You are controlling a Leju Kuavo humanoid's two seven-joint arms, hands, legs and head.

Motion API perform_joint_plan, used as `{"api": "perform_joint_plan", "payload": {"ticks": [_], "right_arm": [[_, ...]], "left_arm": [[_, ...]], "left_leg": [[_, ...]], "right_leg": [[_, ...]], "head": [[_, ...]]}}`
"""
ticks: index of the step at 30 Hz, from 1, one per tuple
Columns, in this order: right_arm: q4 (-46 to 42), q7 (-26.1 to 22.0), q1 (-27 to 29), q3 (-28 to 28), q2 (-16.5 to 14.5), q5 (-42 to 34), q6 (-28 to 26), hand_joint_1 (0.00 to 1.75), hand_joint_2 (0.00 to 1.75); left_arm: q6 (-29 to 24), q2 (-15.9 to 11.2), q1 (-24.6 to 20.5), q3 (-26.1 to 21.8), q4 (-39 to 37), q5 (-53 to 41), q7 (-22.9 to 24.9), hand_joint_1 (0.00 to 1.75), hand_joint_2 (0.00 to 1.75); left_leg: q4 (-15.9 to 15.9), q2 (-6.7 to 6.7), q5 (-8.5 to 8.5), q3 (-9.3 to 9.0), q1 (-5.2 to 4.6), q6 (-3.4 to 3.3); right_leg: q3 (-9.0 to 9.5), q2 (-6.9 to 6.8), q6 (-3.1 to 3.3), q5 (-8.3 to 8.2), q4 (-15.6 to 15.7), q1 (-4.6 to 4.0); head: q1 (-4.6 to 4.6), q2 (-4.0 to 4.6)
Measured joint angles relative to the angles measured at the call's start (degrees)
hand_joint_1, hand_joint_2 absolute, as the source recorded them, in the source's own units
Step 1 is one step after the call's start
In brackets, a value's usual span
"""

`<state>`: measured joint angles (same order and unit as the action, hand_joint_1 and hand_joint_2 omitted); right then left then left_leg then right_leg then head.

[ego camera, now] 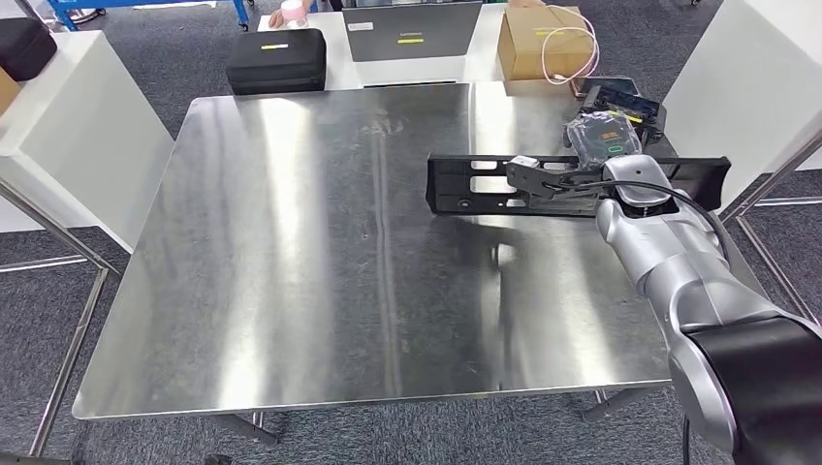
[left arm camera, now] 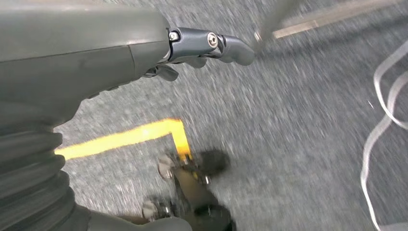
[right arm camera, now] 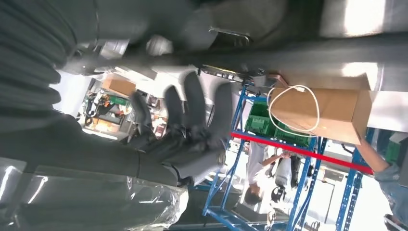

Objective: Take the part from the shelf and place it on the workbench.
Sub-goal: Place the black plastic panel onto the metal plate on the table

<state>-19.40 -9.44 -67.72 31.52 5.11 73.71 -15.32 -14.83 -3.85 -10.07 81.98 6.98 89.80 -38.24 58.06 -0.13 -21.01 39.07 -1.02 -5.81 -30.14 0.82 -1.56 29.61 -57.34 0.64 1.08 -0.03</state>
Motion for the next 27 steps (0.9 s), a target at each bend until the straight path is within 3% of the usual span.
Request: {"api": "perform_joint_plan", "payload": {"ticks": [2, 4, 6, 7, 9, 10, 12, 14, 16, 18, 20, 21, 22, 23, 25, 27], "right_arm": [[-0.10, -0.07, -0.01, -0.26, 0.09, 0.11, -0.04, 0.00, 0.00], [-0.03, -0.11, 0.16, -0.36, 0.19, 0.20, -0.04, 0.00, 0.00], [0.10, -0.17, 0.70, -0.42, 0.28, 0.42, 0.00, 0.00, 0.00], [0.14, -0.19, 0.91, -0.52, 0.30, 0.57, 0.06, 0.00, 0.00], [0.16, -0.22, 1.05, -0.81, 0.26, 0.86, 0.23, 0.00, 0.00], [0.18, -0.22, 1.02, -0.98, 0.23, 0.95, 0.33, 0.00, 0.00], [0.25, -0.22, 1.09, -1.25, 0.16, 1.13, 0.46, 0.00, 0.00], [0.29, -0.22, 1.17, -1.52, 0.10, 1.30, 0.52, 0.00, 0.00], [0.28, -0.22, 1.09, -1.73, 0.05, 1.40, 0.52, 0.00, 0.00], [0.28, -0.23, 1.00, -1.90, -0.04, 1.45, 0.54, 0.00, 0.00], [0.29, -0.26, 0.99, -2.11, -0.10, 1.50, 0.66, 0.00, 0.00], [0.30, -0.32, 0.98, -2.21, -0.10, 1.55, 0.81, 0.00, 0.00], [0.30, -0.40, 0.97, -2.31, -0.10, 1.60, 0.96, 0.00, 0.00], [0.30, -0.49, 0.94, -2.41, -0.10, 1.66, 1.09, 0.00, 0.00], [0.28, -0.61, 0.70, -2.60, -0.10, 1.72, 1.16, 0.00, 0.00], [0.25, -0.64, 0.25, -2.72, -0.09, 1.76, 1.17, 0.00, 0.00]], "left_arm": [[0.34, 0.07, 0.03, -0.91, 0.01, 0.08, 0.41, 0.00, 1.75], [0.71, 0.19, -0.01, -1.63, 0.03, 0.14, 0.77, 0.00, 0.87], [0.94, 0.34, 0.05, -2.25, 0.06, 0.02, 2.02, 0.00, 0.00], [1.00, 0.44, 0.11, -2.53, 0.06, -0.08, 3.12, 0.00, 0.00], [1.02, 0.57, 0.19, -3.04, 0.06, -0.24, 5.15, 0.00, 0.00], [1.01, 0.56, 0.19, -3.31, 0.04, -0.24, 5.89, 0.00, 0.00], [1.06, 0.46, 0.25, -3.66, 0.02, -0.30, 7.27, 0.00, 0.00], [1.35, 0.42, 0.46, -3.75, 0.01, -0.39, 8.36, 0.00, 0.00], [1.66, 0.40, 0.67, -3.75, 0.01, -0.61, 8.77, 0.00, 0.00], [1.72, 0.40, 0.72, -3.74, 0.02, -0.91, 9.08, 0.00, 0.00], [1.72, 0.43, 0.76, -3.73, 0.02, -1.01, 9.21, 0.00, 0.00], [1.78, 0.43, 0.80, -3.72, 0.02, -1.02, 9.22, 0.00, 0.00], [1.91, 0.44, 0.83, -3.72, 0.02, -1.02, 9.21, 0.00, 0.00], [2.05, 0.44, 0.83, -3.71, 0.02, -1.02, 9.21, 0.00, 0.00], [2.26, 0.44, 0.77, -3.71, 0.02, -1.02, 9.20, 0.00, 0.00], [2.31, 0.44, 0.67, -3.71, 0.02, -1.02, 9.17, 0.00, 0.00]], "left_leg": [[-1.83, 0.15, -0.09, -1.50, 0.43, -0.02], [-2.24, 0.07, -0.41, -2.15, 0.58, 0.10], [-2.19, -0.19, -0.92, -2.52, 0.65, 0.44], [-2.11, -0.32, -1.17, -2.71, 0.73, 0.72], [-1.65, -0.58, -1.83, -3.06, 0.99, 1.50], [-1.21, -0.69, -2.24, -3.03, 0.99, 1.98], [-0.27, -0.88, -2.83, -2.76, 0.84, 2.71], [0.18, -0.99, -2.97, -2.55, 0.80, 3.05], [1.19, -0.86, -3.99, -2.21, 1.02, 3.45], [6.25, -0.43, -7.24, -0.16, 1.33, 4.18], [14.00, -0.11, -10.79, 3.18, 1.62, 4.71], [16.37, -0.07, -11.45, 4.20, 1.70, 4.79], [16.62, -0.05, -11.04, 4.18, 1.74, 4.75], [14.64, -0.05, -9.71, 3.03, 1.75, 4.61], [6.80, -0.07, -6.42, -1.45, 1.71, 4.15], [1.59, -0.15, -5.16, -4.34, 1.44, 3.81]], "right_leg": [[-1.23, -0.21, 0.08, 1.16, -2.46, -0.14], [-5.52, -0.28, 0.15, 3.46, -9.81, 0.05], [-9.69, -0.29, -0.46, 4.32, -15.43, 0.34], [-10.24, -0.31, -1.09, 3.28, -15.01, 0.53], [-8.45, -0.49, -2.69, -1.16, -8.31, 1.11], [-7.04, -0.61, -3.15, -3.08, -4.77, 1.28], [-5.51, -0.70, -2.84, -4.88, -1.00, 1.39], [-5.39, -0.62, -2.02, -4.90, -0.94, 1.36], [-5.24, -0.64, -1.65, -4.95, -1.01, 1.59], [-5.09, -0.69, -1.17, -4.99, -0.94, 1.74], [-5.07, -0.72, -0.90, -4.99, -0.94, 1.64], [-5.06, -0.73, -0.89, -4.98, -0.94, 1.59], [-5.04, -0.73, -0.88, -4.98, -0.94, 1.57], [-4.99, -0.72, -0.87, -4.98, -0.94, 1.56], [-4.84, -0.69, -0.91, -5.00, -0.93, 1.50], [-4.87, -0.70, -1.06, -5.10, -0.95, 1.24]], "head": [[-0.08, 0.00], [-0.10, 0.01], [-0.11, 0.01], [-0.10, 0.00], [-0.12, 0.00], [-0.17, 0.00], [-0.06, -0.01], [0.12, -0.01], [0.22, -0.01], [0.46, 0.00], [0.62, 0.00], [0.62, -0.01], [0.62, -0.01], [0.62, -0.01], [0.62, 0.00], [0.58, 0.01]]}}
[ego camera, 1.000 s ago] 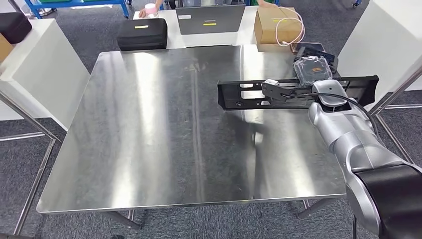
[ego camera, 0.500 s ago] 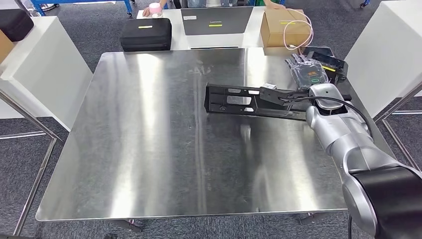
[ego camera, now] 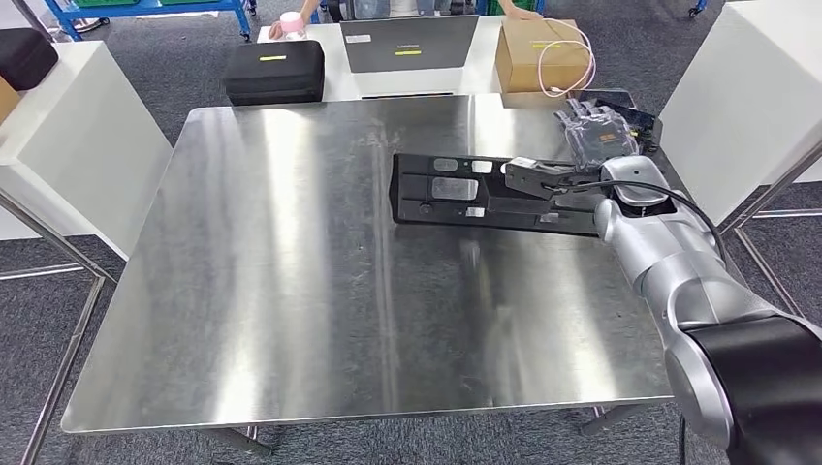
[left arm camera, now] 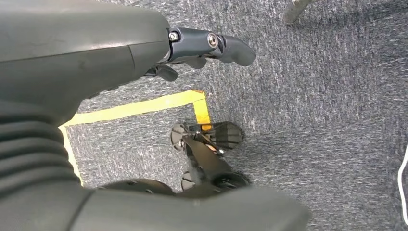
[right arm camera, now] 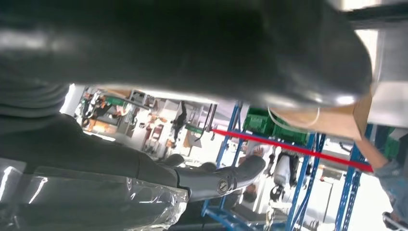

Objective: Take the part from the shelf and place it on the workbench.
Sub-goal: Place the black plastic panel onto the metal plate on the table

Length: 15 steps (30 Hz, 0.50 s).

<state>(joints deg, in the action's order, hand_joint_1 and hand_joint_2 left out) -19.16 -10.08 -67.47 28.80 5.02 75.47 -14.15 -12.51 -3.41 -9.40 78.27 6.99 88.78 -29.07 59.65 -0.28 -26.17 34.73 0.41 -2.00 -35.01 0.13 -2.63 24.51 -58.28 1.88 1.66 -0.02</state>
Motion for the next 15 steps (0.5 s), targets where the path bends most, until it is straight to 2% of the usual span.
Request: {"api": "perform_joint_plan", "payload": {"ticks": [2, 4, 6, 8, 9, 10, 11, 12, 14, 15], "right_arm": [[-0.01, -0.03, -0.26, -0.07, 0.00, 0.04, 0.04, 0.00, 0.00], [-0.01, -0.09, -0.33, -0.18, 0.04, 0.07, 0.07, 0.00, 0.00], [0.02, -0.13, -0.43, -0.32, 0.13, 0.06, 0.08, 0.00, 0.00], [0.10, -0.13, -0.41, -0.38, 0.23, 0.07, 0.10, 0.00, 0.00], [0.15, -0.13, -0.34, -0.38, 0.28, 0.09, 0.13, 0.00, 0.00], [0.20, -0.12, -0.28, -0.38, 0.30, 0.12, 0.16, 0.00, 0.00], [0.22, -0.12, -0.24, -0.38, 0.31, 0.15, 0.18, 0.00, 0.00], [0.22, -0.11, -0.23, -0.39, 0.30, 0.18, 0.19, 0.00, 0.00], [0.21, -0.11, -0.35, -0.42, 0.28, 0.20, 0.19, 0.00, 0.00], [0.21, -0.11, -0.48, -0.44, 0.26, 0.21, 0.19, 0.00, 0.00]], "left_arm": [[-0.02, 0.00, -0.03, 0.00, 0.00, 0.00, -0.03, 0.00, 0.00], [-0.07, 0.02, -0.05, 0.00, 0.01, 0.00, -0.07, 0.00, 0.00], [-0.08, 0.07, -0.13, 0.00, 0.01, 0.01, -0.11, 0.00, 0.00], [-0.07, 0.09, -0.14, 0.00, 0.01, 0.02, -0.13, 0.00, 0.00], [-0.05, 0.09, -0.09, 0.00, 0.01, 0.02, -0.13, 0.00, 0.00], [-0.03, 0.10, -0.02, 0.00, 0.01, 0.02, -0.13, 0.00, 0.00], [-0.01, 0.11, 0.03, 0.00, 0.01, 0.03, -0.13, 0.00, 0.00], [0.01, 0.13, 0.06, 0.00, 0.02, 0.03, -0.13, 0.00, 0.00], [0.02, 0.17, 0.07, 0.00, 0.02, 0.04, -0.13, 0.00, 0.00], [0.04, 0.20, 0.07, 0.00, 0.02, 0.04, -0.13, 0.00, 0.00]], "left_leg": [[-0.71, -0.11, 0.05, -0.22, -0.39, -0.29], [-1.35, -0.04, 0.80, -0.26, -0.34, -1.13], [-2.00, 0.13, 1.68, -0.04, -0.26, -2.13], [-1.99, 0.16, 2.25, 0.67, -0.59, -2.72], [-1.97, 0.14, 2.50, 1.03, -0.78, -2.87], [-1.95, 0.12, 2.80, 1.41, -1.00, -3.00], [-1.94, 0.09, 3.09, 1.73, -1.20, -3.03], [-1.93, 0.06, 3.35, 1.98, -1.36, -3.02], [-1.94, 0.00, 3.89, 2.40, -1.57, -2.76], [-1.90, 0.00, 4.15, 2.56, -1.57, -2.52]], "right_leg": [[-0.05, -0.03, -0.49, -0.32, 0.22, -0.12], [-0.46, -0.06, -0.95, 0.02, -0.12, -0.26], [-2.22, -0.11, -0.48, 2.85, -4.12, -0.51], [-5.08, -0.11, 0.20, 6.88, -11.75, -0.59], [-6.05, -0.11, 0.21, 8.10, -14.73, -0.63], [-6.01, -0.11, 0.03, 8.46, -15.81, -0.70], [-4.73, -0.11, -0.26, 7.90, -14.42, -0.79], [-2.47, -0.11, -0.51, 6.83, -11.13, -0.91], [2.89, -0.10, -0.27, 4.83, -2.72, -1.37], [4.40, -0.10, 0.01, 4.19, -0.19, -1.67]], "head": [[-0.02, -0.01], [-0.05, -0.02], [-0.15, -0.01], [-0.26, -0.01], [-0.29, -0.01], [-0.32, -0.01], [-0.33, -0.01], [-0.32, -0.01], [-0.30, 0.00], [-0.31, 0.00]]}}
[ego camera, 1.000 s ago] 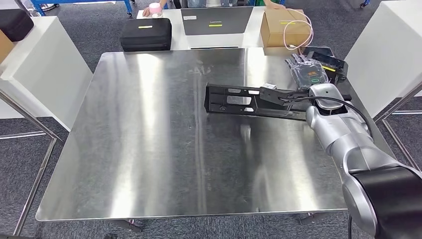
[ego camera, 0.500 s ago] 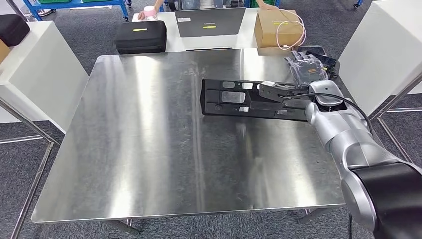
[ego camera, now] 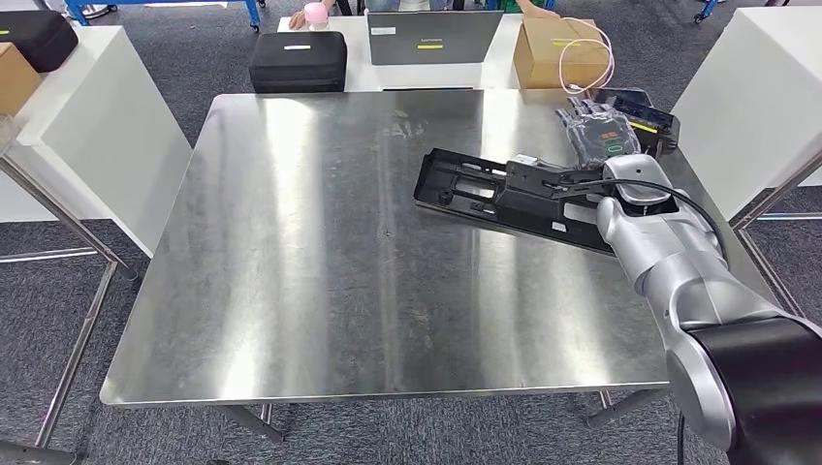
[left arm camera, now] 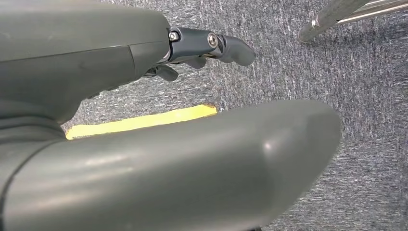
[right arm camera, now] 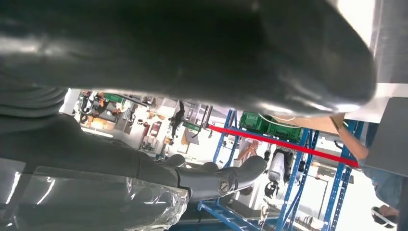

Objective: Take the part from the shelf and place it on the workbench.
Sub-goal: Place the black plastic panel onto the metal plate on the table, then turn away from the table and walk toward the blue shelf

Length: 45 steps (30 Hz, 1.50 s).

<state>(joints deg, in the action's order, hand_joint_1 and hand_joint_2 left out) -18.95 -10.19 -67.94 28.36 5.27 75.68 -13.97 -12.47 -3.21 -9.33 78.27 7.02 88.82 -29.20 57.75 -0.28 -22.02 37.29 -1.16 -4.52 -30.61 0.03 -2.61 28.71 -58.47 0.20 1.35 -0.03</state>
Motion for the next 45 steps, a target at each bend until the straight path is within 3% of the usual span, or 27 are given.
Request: {"api": "perform_joint_plan", "payload": {"ticks": [2, 4, 6, 8, 9, 10, 11, 12, 14, 16, 18, 20, 22, 24, 26, 27, 29, 30, 32, 33, 35, 37, 39, 40, 41, 43, 45], "right_arm": [[0.00, 0.00, -0.30, -0.03, -0.03, 0.02, 0.00, 0.00, 0.00], [0.01, 0.00, -0.53, -0.03, -0.11, 0.02, 0.01, 0.00, 0.00], [0.01, 0.00, -0.60, -0.03, -0.28, 0.04, 0.02, 0.00, 0.00], [0.01, 0.00, -0.59, -0.03, -0.40, 0.05, 0.02, 0.00, 0.00], [0.01, 0.00, -0.54, -0.02, -0.43, 0.05, 0.02, 0.00, 0.00], [0.02, 0.00, -0.45, -0.03, -0.45, 0.05, 0.02, 0.00, 0.00], [0.02, 0.00, -0.35, -0.02, -0.46, 0.05, 0.02, 0.00, 0.00], [0.02, 0.00, -0.27, -0.02, -0.46, 0.05, 0.03, 0.00, 0.00], [-0.01, 0.02, -0.32, -0.03, -0.46, 0.06, 0.07, 0.00, 0.00], [-0.05, 0.10, -0.60, -0.07, -0.47, 0.10, 0.13, 0.00, 0.00], [-0.07, 0.16, -0.81, -0.10, -0.51, 0.19, 0.31, 0.00, 0.00], [-0.05, 0.17, -0.87, -0.13, -0.51, 0.31, 0.52, 0.00, 0.00], [-0.04, 0.17, -0.87, -0.20, -0.46, 0.45, 0.73, 0.00, 0.00], [0.00, 0.20, -0.69, -0.27, -0.46, 0.67, 0.89, 0.00, 0.00], [0.04, 0.31, -0.36, -0.30, -0.52, 0.92, 0.88, 0.00, 0.00], [0.04, 0.40, -0.26, -0.32, -0.60, 0.99, 0.84, 0.00, 0.00], [0.01, 0.59, -0.29, -0.39, -0.81, 1.04, 0.78, 0.00, 0.00], [-0.05, 0.67, -0.39, -0.43, -0.97, 1.04, 0.74, 0.00, 0.00], [-0.16, 0.76, -0.51, -0.49, -1.18, 1.05, 0.66, 0.00, 0.00], [-0.19, 0.79, -0.49, -0.49, -1.28, 1.08, 0.61, 0.00, 0.00], [-0.16, 0.81, -0.39, -0.49, -1.45, 1.18, 0.56, 0.00, 0.00], [-0.15, 0.81, -0.34, -0.50, -1.64, 1.33, 0.55, 0.00, 0.00], [-0.15, 0.81, -0.33, -0.51, -1.83, 1.47, 0.55, 0.00, 0.00], [-0.14, 0.80, -0.31, -0.51, -1.92, 1.52, 0.60, 0.00, 0.00], [-0.14, 0.79, -0.30, -0.51, -1.99, 1.58, 0.70, 0.00, 0.00], [-0.13, 0.74, -0.37, -0.52, -2.11, 1.69, 0.90, 0.00, 0.00], [-0.14, 0.70, -0.71, -0.56, -2.34, 1.86, 0.92, 0.00, 0.00]], "left_arm": [[0.03, 0.07, 0.02, 0.00, 0.00, 0.01, 0.02, 0.00, 0.00], [0.03, 0.00, 0.07, 0.00, -0.02, 0.02, 0.03, 0.00, 0.00], [0.03, -0.07, 0.13, 0.01, -0.02, 0.03, 0.02, 0.00, 0.00], [0.04, -0.02, 0.18, 0.02, 0.00, 0.04, 0.02, 0.00, 0.00], [0.04, -0.02, 0.21, 0.02, 0.00, 0.05, 0.02, 0.00, 0.00], [0.04, -0.02, 0.21, 0.02, 0.00, 0.05, 0.02, 0.00, 0.00], [0.04, -0.02, 0.22, 0.02, 0.00, 0.05, 0.02, 0.00, 0.00], [0.04, -0.02, 0.21, 0.02, 0.00, 0.05, 0.02, 0.00, 0.00], [0.04, -0.02, 0.17, 0.02, 0.00, 0.05, 0.02, 0.00, 0.00], [0.04, -0.02, 0.12, 0.02, -0.01, 0.09, -0.01, 0.00, 0.00], [0.04, -0.02, 0.15, 0.02, -0.01, 0.15, -0.08, 0.00, 0.00], [0.05, 0.01, 0.11, 0.02, -0.01, 0.24, -0.19, 0.00, 0.00], [0.05, 0.04, 0.04, 0.01, 0.00, 0.46, -0.31, 0.00, 0.00], [0.03, 0.03, 0.10, -0.01, -0.01, 0.70, -0.45, 0.00, 0.00], [0.09, 0.02, 0.18, -0.02, -0.02, 0.80, -0.68, 0.00, 0.00], [0.16, 0.02, 0.21, -0.02, -0.02, 0.83, -0.77, 0.00, 0.00], [0.28, 0.02, 0.24, -0.02, -0.02, 0.86, -0.87, 0.00, 0.00], [0.33, 0.03, 0.24, -0.02, -0.02, 0.89, -0.89, 0.00, 0.00], [0.36, 0.03, 0.27, -0.02, -0.01, 0.97, -0.92, 0.00, 0.00], [0.36, 0.02, 0.32, -0.02, -0.02, 0.99, -0.93, 0.00, 0.00], [0.32, -0.11, 0.46, -0.02, -0.04, 1.06, -0.96, 0.00, 0.00], [0.28, -0.21, 0.58, -0.02, -0.06, 1.14, -0.99, 0.00, 0.00], [0.27, -0.18, 0.62, -0.01, -0.05, 1.16, -1.05, 0.00, 0.00], [0.26, -0.17, 0.62, -0.02, -0.06, 1.16, -1.08, 0.00, 0.00], [0.27, -0.17, 0.62, -0.03, -0.06, 1.17, -1.12, 0.00, 0.00], [0.29, -0.19, 0.62, -0.19, -0.07, 1.17, -1.24, 0.00, 0.00], [0.30, -0.21, 0.62, -0.48, -0.06, 1.17, -1.49, 0.00, 0.00]], "left_leg": [[0.00, 0.00, 0.60, 0.28, 0.04, 0.64], [0.22, -0.07, 0.61, 0.72, -0.05, 1.29], [2.91, -0.14, -2.40, 1.96, 0.22, 2.30], [9.58, -0.10, -7.65, 4.01, 1.04, 3.51], [13.07, -0.05, -9.48, 4.89, 1.43, 4.00], [15.27, 0.01, -10.12, 5.09, 1.80, 4.42], [15.55, 0.08, -9.62, 4.32, 2.14, 4.76], [13.64, 0.13, -8.34, 2.47, 2.45, 5.01], [6.18, 0.16, -6.27, -3.11, 2.78, 5.25], [0.97, -0.02, -6.14, -6.44, 2.56, 4.91], [0.06, -0.19, -6.05, -6.44, 1.99, 4.00], [-0.38, 0.00, -4.98, -5.84, 1.75, 2.43], [-0.75, 0.18, -3.68, -4.77, 1.68, 0.92], [-0.71, 0.17, -2.57, -3.30, 1.40, 0.30], [-0.65, 0.16, -1.47, -1.86, 1.14, 0.19], [-0.63, 0.15, -0.93, -1.22, 1.01, 0.23], [-0.60, 0.11, 0.06, -0.16, 0.77, 0.47], [-0.58, 0.12, 0.58, 0.29, 0.63, 0.69], [-0.67, 0.12, 1.59, 0.82, 0.45, 1.20], [-0.75, 0.10, 2.11, 1.02, 0.40, 1.47], [-0.34, 0.04, 1.76, 1.72, 0.59, 2.08], [3.40, 0.03, -2.47, 3.25, 1.02, 2.92], [11.08, 0.05, -8.05, 5.25, 1.57, 3.84], [14.48, 0.06, -9.40, 5.81, 1.88, 4.25], [16.36, 0.08, -9.48, 5.71, 2.19, 4.61], [13.74, 0.14, -6.83, 2.46, 2.82, 5.18], [5.76, 0.07, -5.26, -3.17, 3.11, 5.47]], "right_leg": [[0.56, 0.00, 0.63, -0.77, 1.21, -0.56], [0.05, -0.09, 1.33, -1.53, 1.69, 0.14], [-0.59, -0.25, 2.18, -2.57, 2.07, 1.02], [-1.65, -0.37, 2.61, -3.43, 2.05, 1.05], [-2.22, -0.40, 2.58, -3.83, 2.04, 1.07], [-2.79, -0.40, 2.46, -4.26, 2.01, 1.13], [-3.35, -0.40, 2.26, -4.69, 1.97, 1.24], [-3.82, -0.39, 2.00, -5.06, 1.91, 1.39], [-4.52, -0.37, 1.30, -5.70, 1.77, 1.57], [-4.89, -0.42, 0.39, -6.33, 1.70, 1.52], [-5.06, -0.48, -0.73, -7.10, 1.89, 1.45], [-5.80, -0.45, -1.29, -6.51, 1.19, 1.45], [-7.96, -0.38, -0.74, -2.73, -3.56, 1.44], [-10.58, -0.30, -0.31, 1.72, -11.69, 1.38], [-10.82, -0.26, -0.89, 2.85, -15.93, 1.29], [-9.26, -0.25, -1.32, 2.04, -14.74, 1.19], [-3.69, -0.23, -1.52, 0.29, -7.43, 0.96], [-0.71, -0.21, -1.26, -0.04, -3.01, 0.66], [2.12, -0.17, -0.44, 0.15, 1.77, 0.16], [2.10, -0.18, -0.08, -0.10, 2.31, 0.00], [1.26, -0.34, 0.86, -1.09, 2.40, 0.77], [0.22, -0.60, 1.97, -2.27, 2.54, 1.47], [-1.10, -0.73, 2.47, -3.40, 2.48, 1.35], [-1.81, -0.75, 2.38, -3.94, 2.44, 1.37], [-2.50, -0.75, 2.19, -4.44, 2.38, 1.45], [-3.75, -0.76, 1.59, -5.34, 2.21, 1.77], [-4.72, -0.81, 0.80, -6.04, 1.94, 1.93]], "head": [[-0.05, -0.01], [-0.14, -0.01], [-0.03, -0.01], [0.05, 0.00], [0.05, -0.01], [0.05, 0.00], [0.07, -0.01], [0.07, -0.01], [0.09, -0.02], [-0.01, -0.02], [-0.13, -0.01], [-0.15, 0.00], [-0.38, 0.00], [-0.60, -0.02], [-0.63, -0.01], [-0.65, 0.00], [-0.66, 0.00], [-0.60, -0.01], [-0.52, -0.01], [-0.44, -0.01], [-0.43, -0.01], [-0.40, -0.01], [-0.37, 0.00], [-0.36, -0.01], [-0.34, -0.01], [-0.34, 0.00], [-0.35, 0.00]]}}
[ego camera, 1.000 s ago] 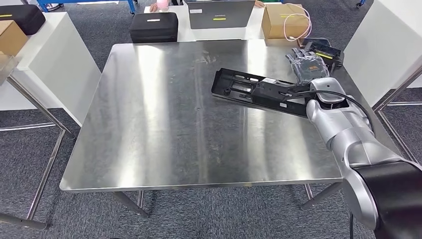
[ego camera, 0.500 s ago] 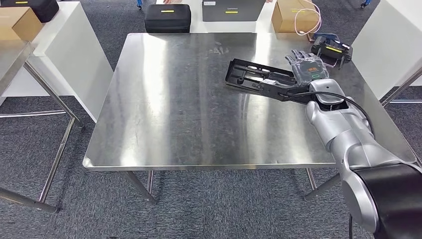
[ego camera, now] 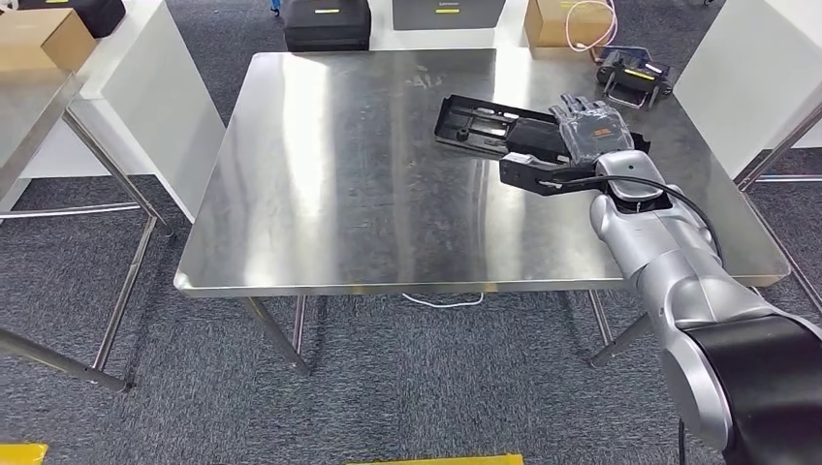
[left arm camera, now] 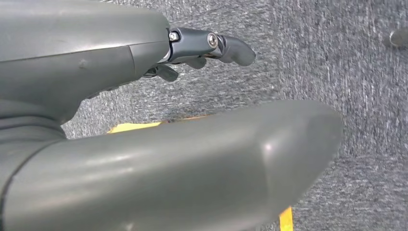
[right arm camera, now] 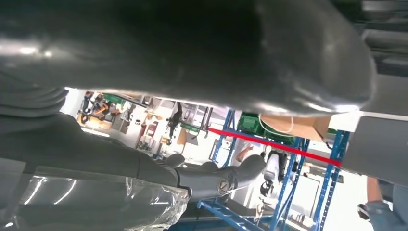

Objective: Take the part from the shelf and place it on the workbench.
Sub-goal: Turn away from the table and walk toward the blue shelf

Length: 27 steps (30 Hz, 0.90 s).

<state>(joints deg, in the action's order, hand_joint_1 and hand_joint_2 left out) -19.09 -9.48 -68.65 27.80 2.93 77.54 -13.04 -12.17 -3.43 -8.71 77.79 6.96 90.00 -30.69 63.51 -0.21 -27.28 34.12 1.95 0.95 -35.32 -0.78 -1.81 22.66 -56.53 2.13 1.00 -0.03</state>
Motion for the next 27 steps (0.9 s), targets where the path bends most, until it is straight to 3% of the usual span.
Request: {"api": "perform_joint_plan", "payload": {"ticks": [2, 4, 5, 6, 8, 10, 11, 12, 13, 15, 17, 18, 20, 22, 24, 25, 26, 27], "right_arm": [[0.01, 0.02, -0.41, -0.08, -0.41, 0.22, -0.06, 0.00, 0.00], [0.05, 0.25, -0.54, -0.18, -0.74, 0.49, -0.10, 0.00, 0.00], [0.09, 0.44, -0.56, -0.24, -0.83, 0.62, -0.13, 0.00, 0.00], [0.13, 0.65, -0.59, -0.31, -0.87, 0.73, -0.19, 0.00, 0.00], [0.24, 0.98, -0.57, -0.42, -0.80, 0.84, -0.56, 0.00, 0.00], [0.39, 1.13, -0.18, -0.48, -0.50, 0.93, -1.08, 0.00, 0.00], [0.46, 1.13, 0.10, -0.49, -0.32, 0.98, -1.26, 0.00, 0.00], [0.51, 1.14, 0.36, -0.51, -0.19, 1.02, -1.39, 0.00, 0.00], [0.54, 1.15, 0.52, -0.55, -0.09, 1.07, -1.49, 0.00, 0.00], [0.53, 1.20, 0.45, -0.68, -0.05, 1.17, -1.73, 0.00, 0.00], [0.51, 1.28, 0.25, -0.80, 0.01, 1.26, -1.92, 0.00, 0.00], [0.50, 1.32, 0.20, -0.84, 0.06, 1.31, -1.95, 0.00, 0.00], [0.53, 1.40, 0.20, -0.87, 0.15, 1.47, -1.92, 0.00, 0.00], [0.55, 1.64, 0.15, -0.87, 0.14, 1.71, -1.86, 0.00, 0.00], [0.55, 2.38, 0.08, -0.87, 0.12, 1.99, -1.88, 0.00, 0.00], [0.55, 2.95, 0.08, -0.89, 0.11, 2.11, -1.93, 0.00, 0.00], [0.55, 3.69, 0.10, -0.93, 0.11, 2.20, -2.06, 0.00, 0.00], [0.55, 4.53, 0.13, -1.03, 0.15, 2.28, -2.29, 0.00, 0.00]], "left_arm": [[0.00, -0.05, 0.03, -0.31, 0.00, 0.01, -0.36, 0.00, 0.00], [0.00, -0.11, 0.13, -0.59, 0.00, 0.01, -0.56, 0.00, 0.00], [0.01, -0.13, 0.13, -0.72, 0.00, 0.00, -0.59, 0.00, 0.00], [0.02, -0.14, 0.12, -0.83, 0.01, -0.02, -0.59, 0.00, 0.00], [0.04, -0.15, 0.07, -0.97, 0.01, -0.16, -0.58, 0.00, 0.00], [0.01, -0.15, 0.09, -1.03, 0.00, -0.39, -0.56, 0.00, 0.00], [-0.01, -0.13, 0.10, -1.06, 0.00, -0.47, -0.55, 0.00, 0.00], [-0.02, -0.10, 0.11, -1.08, 0.01, -0.51, -0.54, 0.00, 0.00], [-0.02, -0.07, 0.09, -1.09, 0.01, -0.54, -0.52, 0.00, 0.00], [-0.03, -0.03, 0.01, -1.10, 0.02, -0.57, -0.51, 0.00, 0.00], [-0.11, -0.02, -0.08, -1.10, 0.02, -0.60, -0.51, 0.00, 0.00], [-0.19, -0.01, -0.10, -1.10, 0.02, -0.60, -0.51, 0.00, 0.00], [-0.33, -0.05, -0.06, -1.10, 0.01, -0.59, -0.50, 0.00, 0.00], [-0.35, -0.10, 0.00, -1.10, -0.01, -0.54, -0.50, 0.00, 0.00], [-0.29, -0.10, -0.01, -1.10, -0.01, -0.48, -0.50, 0.00, 0.00], [-0.25, -0.09, -0.02, -1.10, -0.01, -0.43, -0.50, 0.00, 0.00], [-0.17, -0.09, -0.04, -1.10, -0.01, -0.34, -0.50, 0.00, 0.00], [-0.10, -0.09, -0.05, -1.10, -0.01, -0.27, -0.50, 0.00, 0.00]], "left_leg": [[-5.17, -0.21, -0.44, -3.16, -0.31, -0.28], [-6.11, -0.29, -0.22, -3.25, -0.82, -1.13], [-6.45, -0.18, 0.29, -3.05, -0.98, -1.81], [-6.80, -0.06, 0.86, -2.74, -1.04, -2.56], [-7.18, 0.13, 2.01, -1.78, -1.09, -3.90], [-7.14, 0.11, 2.95, -0.60, -1.23, -4.42], [-7.10, 0.10, 3.41, -0.07, -1.32, -4.46], [-7.08, 0.09, 3.84, 0.44, -1.39, -4.41], [-7.04, 0.09, 4.26, 0.92, -1.45, -4.29], [-6.91, 0.09, 5.05, 1.80, -1.56, -3.83], [-6.87, 0.14, 5.93, 2.44, -1.72, -3.27], [-6.90, 0.12, 6.42, 2.69, -1.80, -3.02], [-6.70, 0.03, 6.69, 3.33, -1.79, -2.50], [-3.91, 0.01, 3.13, 4.68, -1.56, -1.87], [2.90, 0.05, -2.89, 6.51, -1.26, -1.30], [6.67, 0.05, -4.86, 7.23, -1.18, -1.09], [9.44, 0.05, -5.45, 7.41, -1.13, -0.93], [10.71, 0.05, -4.79, 6.86, -1.08, -0.84]], "right_leg": [[-0.54, -0.10, -1.08, -0.74, -0.07, -0.10], [-0.80, -0.14, -2.29, -1.48, 0.25, -0.20], [-1.17, -0.12, -2.59, -1.22, 0.12, -0.17], [-1.80, -0.06, -2.59, -0.20, -0.87, -0.21], [-4.07, 0.10, -1.95, 3.94, -6.69, -0.21], [-6.21, 0.31, -1.82, 7.58, -14.61, -0.35], [-6.28, 0.41, -2.11, 8.10, -16.68, -0.40], [-5.29, 0.49, -2.54, 7.70, -16.58, -0.46], [-3.19, 0.53, -2.97, 6.61, -14.15, -0.47], [2.64, 0.58, -3.17, 5.02, -5.64, -0.66], [6.00, 0.68, -2.41, 4.86, -0.05, -1.22], [6.24, 0.70, -1.90, 4.89, 0.64, -1.55], [5.25, 0.51, -0.74, 4.08, 0.52, -1.20], [4.14, 0.27, 0.79, 2.95, 0.54, -0.69], [2.73, 0.20, 1.81, 1.67, 0.48, -0.75], [1.91, 0.19, 1.96, 1.04, 0.42, -0.85], [1.02, 0.19, 1.91, 0.39, 0.31, -0.92], [0.08, 0.20, 1.81, -0.26, 0.17, -0.95]], "head": [[-0.04, 0.01], [-0.08, 0.01], [-0.06, 0.00], [-0.16, 0.00], [-0.45, 0.00], [-0.66, -0.01], [-0.66, -0.01], [-0.67, -0.01], [-0.66, -0.01], [-0.69, 0.00], [-0.61, 0.00], [-0.55, -0.01], [-0.50, -0.01], [-0.39, 0.00], [-0.31, 0.01], [-0.27, 0.00], [-0.28, -0.01], [-0.27, -0.01]]}}
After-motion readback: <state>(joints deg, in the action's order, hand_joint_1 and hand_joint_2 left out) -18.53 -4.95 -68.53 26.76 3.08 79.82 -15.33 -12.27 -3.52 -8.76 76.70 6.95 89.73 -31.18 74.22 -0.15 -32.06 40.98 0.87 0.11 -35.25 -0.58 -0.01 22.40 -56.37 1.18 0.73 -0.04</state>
